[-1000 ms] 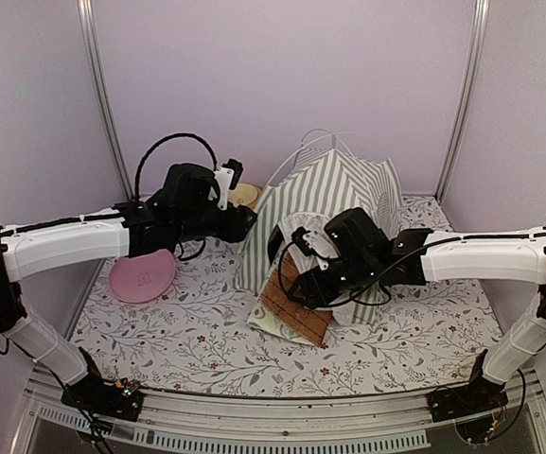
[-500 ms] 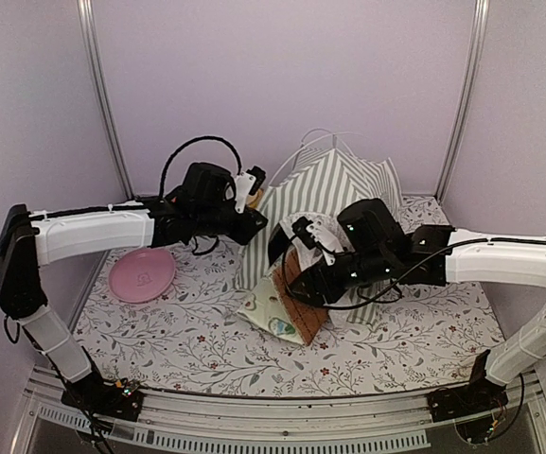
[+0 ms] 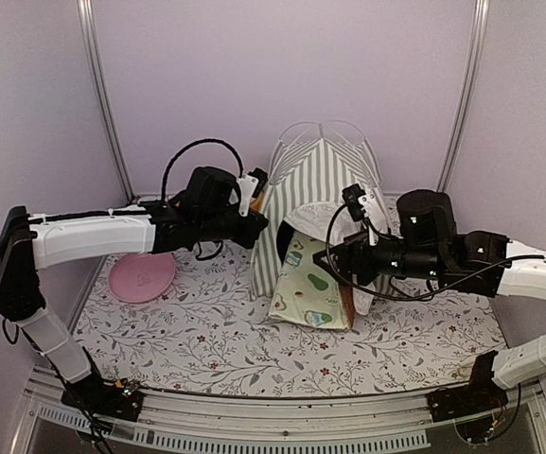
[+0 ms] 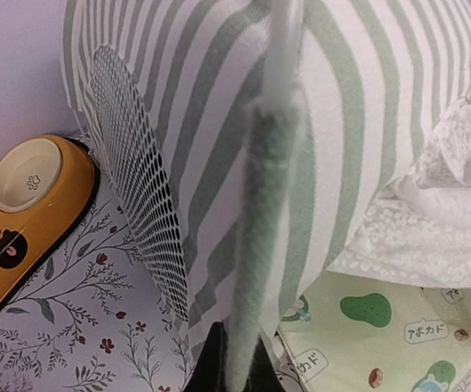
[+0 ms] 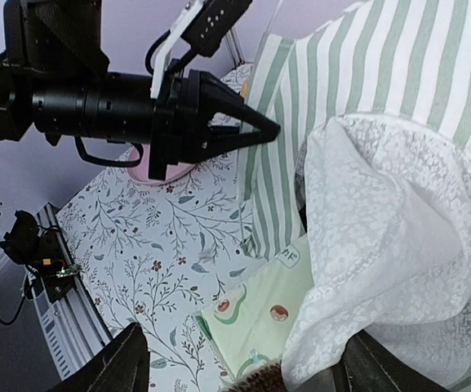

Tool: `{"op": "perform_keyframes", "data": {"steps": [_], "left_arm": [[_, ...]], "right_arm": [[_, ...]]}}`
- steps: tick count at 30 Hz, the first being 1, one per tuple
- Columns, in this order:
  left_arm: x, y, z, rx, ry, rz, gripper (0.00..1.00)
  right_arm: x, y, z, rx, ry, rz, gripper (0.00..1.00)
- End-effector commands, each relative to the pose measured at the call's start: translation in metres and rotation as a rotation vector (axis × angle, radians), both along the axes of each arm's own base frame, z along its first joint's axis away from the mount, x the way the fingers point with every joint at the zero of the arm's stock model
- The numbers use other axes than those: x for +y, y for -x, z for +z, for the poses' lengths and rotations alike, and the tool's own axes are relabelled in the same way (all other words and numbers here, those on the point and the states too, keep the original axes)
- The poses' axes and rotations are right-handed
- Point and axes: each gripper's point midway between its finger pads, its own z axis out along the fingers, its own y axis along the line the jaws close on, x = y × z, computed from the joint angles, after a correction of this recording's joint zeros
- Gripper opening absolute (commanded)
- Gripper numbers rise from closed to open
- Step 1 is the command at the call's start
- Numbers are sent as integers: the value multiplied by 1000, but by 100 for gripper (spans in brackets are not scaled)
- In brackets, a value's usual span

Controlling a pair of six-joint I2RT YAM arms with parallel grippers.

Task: Set up the pet tent
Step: Adjust the tent at the corner of the board.

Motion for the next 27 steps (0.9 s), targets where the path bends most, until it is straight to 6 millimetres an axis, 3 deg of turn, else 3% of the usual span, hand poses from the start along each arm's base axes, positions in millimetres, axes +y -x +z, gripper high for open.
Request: {"op": "perform_keyframes", "data": {"steps": [1,11,15,18,21,27], "left_arm": [[-8,16,13,20,57,41,0],[-9,25,7,66,56,87,0],[-8,27,7,73,58,89,0],[-8,29,9,76,58,83,0],[-11,30,13,82,65,71,0],[-15,32,17,93,79,64,0]], "right_arm": [[-23,-9,24,-55,-58,-127,79],[-109,-21,10,23,16,-486,90],[-127,-19,-6,105,27,-529,90],[-119,-9,-9,136,21,-445,89],[-101,8,-9,138,8,-290,81],[-98,38,-42,178,34,-260,72]]}}
